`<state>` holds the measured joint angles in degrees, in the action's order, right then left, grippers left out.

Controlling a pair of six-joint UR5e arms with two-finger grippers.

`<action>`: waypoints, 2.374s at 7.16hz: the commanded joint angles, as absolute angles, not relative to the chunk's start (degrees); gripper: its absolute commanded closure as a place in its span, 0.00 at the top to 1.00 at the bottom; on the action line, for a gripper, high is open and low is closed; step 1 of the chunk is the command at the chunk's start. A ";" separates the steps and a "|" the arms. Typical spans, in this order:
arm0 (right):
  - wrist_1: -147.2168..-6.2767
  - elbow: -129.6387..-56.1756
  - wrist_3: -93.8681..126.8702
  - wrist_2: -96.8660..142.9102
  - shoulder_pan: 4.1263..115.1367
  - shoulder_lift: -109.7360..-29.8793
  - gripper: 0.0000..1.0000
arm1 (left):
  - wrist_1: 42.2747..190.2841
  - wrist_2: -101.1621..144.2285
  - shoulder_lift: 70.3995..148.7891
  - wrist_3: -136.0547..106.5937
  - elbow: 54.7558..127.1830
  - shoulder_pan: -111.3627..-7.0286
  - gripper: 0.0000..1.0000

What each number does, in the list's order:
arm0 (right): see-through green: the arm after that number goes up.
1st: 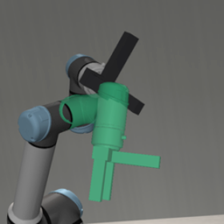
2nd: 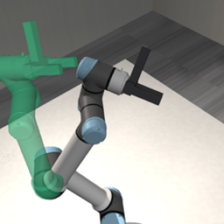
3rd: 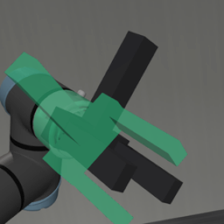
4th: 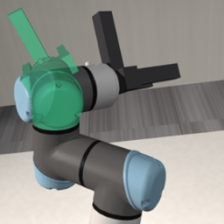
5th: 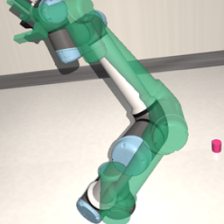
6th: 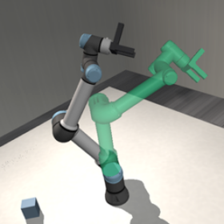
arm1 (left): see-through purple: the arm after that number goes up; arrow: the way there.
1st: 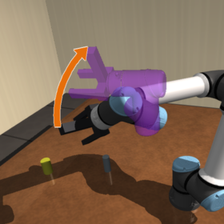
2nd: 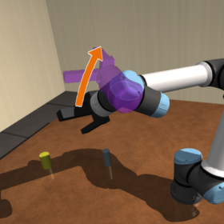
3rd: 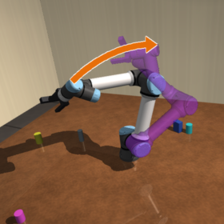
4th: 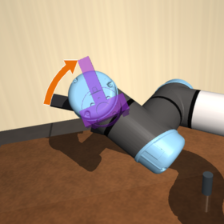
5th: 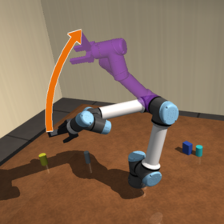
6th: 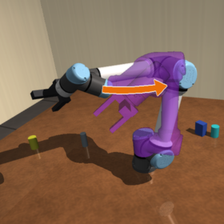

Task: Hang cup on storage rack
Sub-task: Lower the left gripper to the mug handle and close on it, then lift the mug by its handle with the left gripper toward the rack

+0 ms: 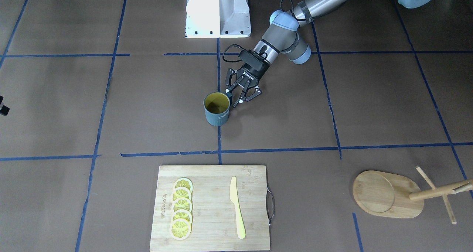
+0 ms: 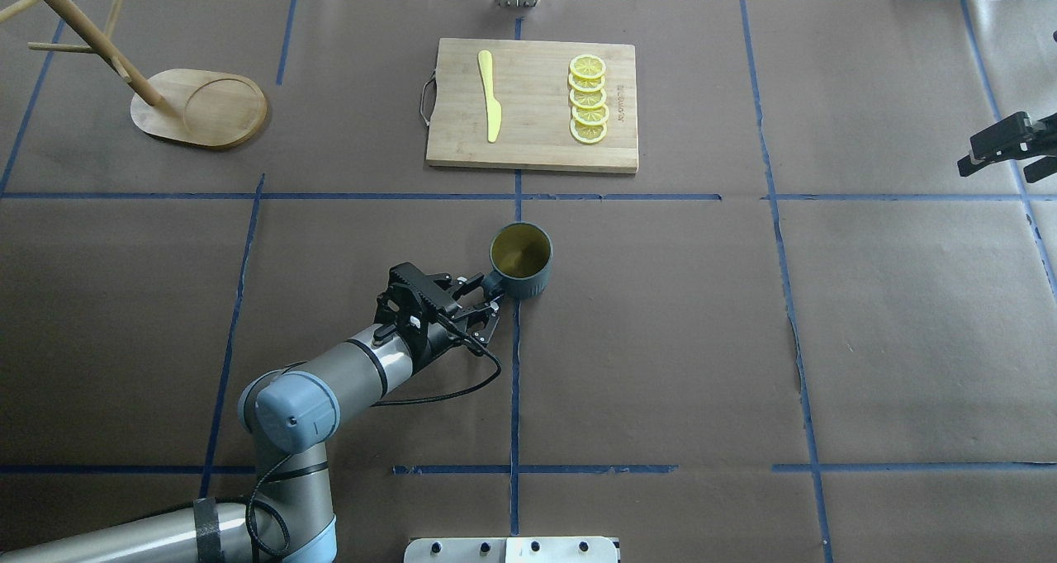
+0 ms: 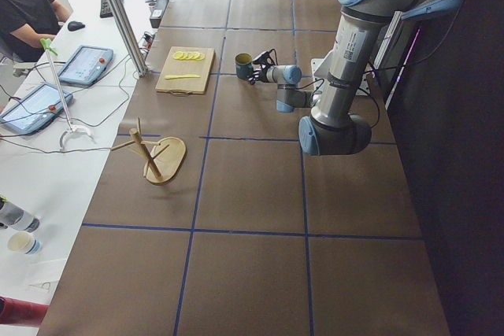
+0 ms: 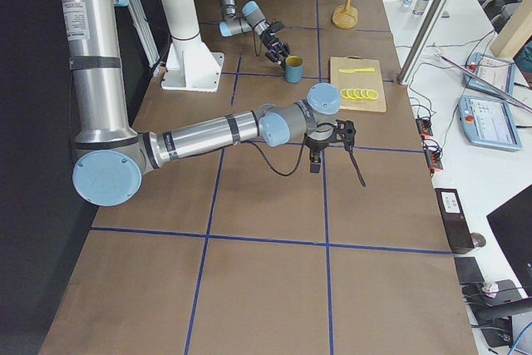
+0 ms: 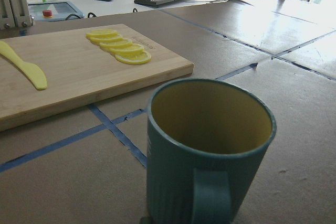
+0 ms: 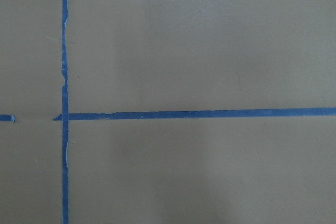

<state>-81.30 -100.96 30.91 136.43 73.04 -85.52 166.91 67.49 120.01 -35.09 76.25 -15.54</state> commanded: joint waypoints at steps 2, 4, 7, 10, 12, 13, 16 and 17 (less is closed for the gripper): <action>-81.30 -100.90 30.94 136.49 72.86 -85.43 1.00 | 166.99 67.59 119.71 -35.07 76.81 -15.12 0.07; -81.30 -100.90 31.03 136.41 72.86 -85.43 1.00 | 166.64 67.24 119.10 -35.16 79.87 -15.29 0.00; -81.30 -100.90 30.94 136.67 72.95 -85.52 1.00 | 167.07 66.02 117.60 -40.99 86.48 -18.44 0.00; -81.30 -100.99 30.94 136.41 73.30 -85.69 1.00 | 171.38 69.84 112.52 -67.18 86.75 -26.50 0.00; -81.12 -101.51 30.94 136.32 73.39 -86.04 1.00 | 171.74 73.62 110.67 -88.91 86.05 -33.71 0.00; -81.12 -101.51 30.94 136.14 73.30 -86.04 1.00 | 171.65 75.57 110.39 -106.70 85.78 -38.01 0.00; -80.95 -101.60 30.94 136.06 73.30 -86.04 1.00 | 172.26 97.65 109.51 -126.87 81.49 -54.43 0.00; -80.95 -101.60 31.02 136.14 73.30 -86.04 1.00 | 172.53 101.13 109.60 -134.05 80.95 -56.84 0.00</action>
<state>-80.96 -101.59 30.96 136.11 73.33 -86.04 172.26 94.82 109.60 -126.12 82.17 -52.31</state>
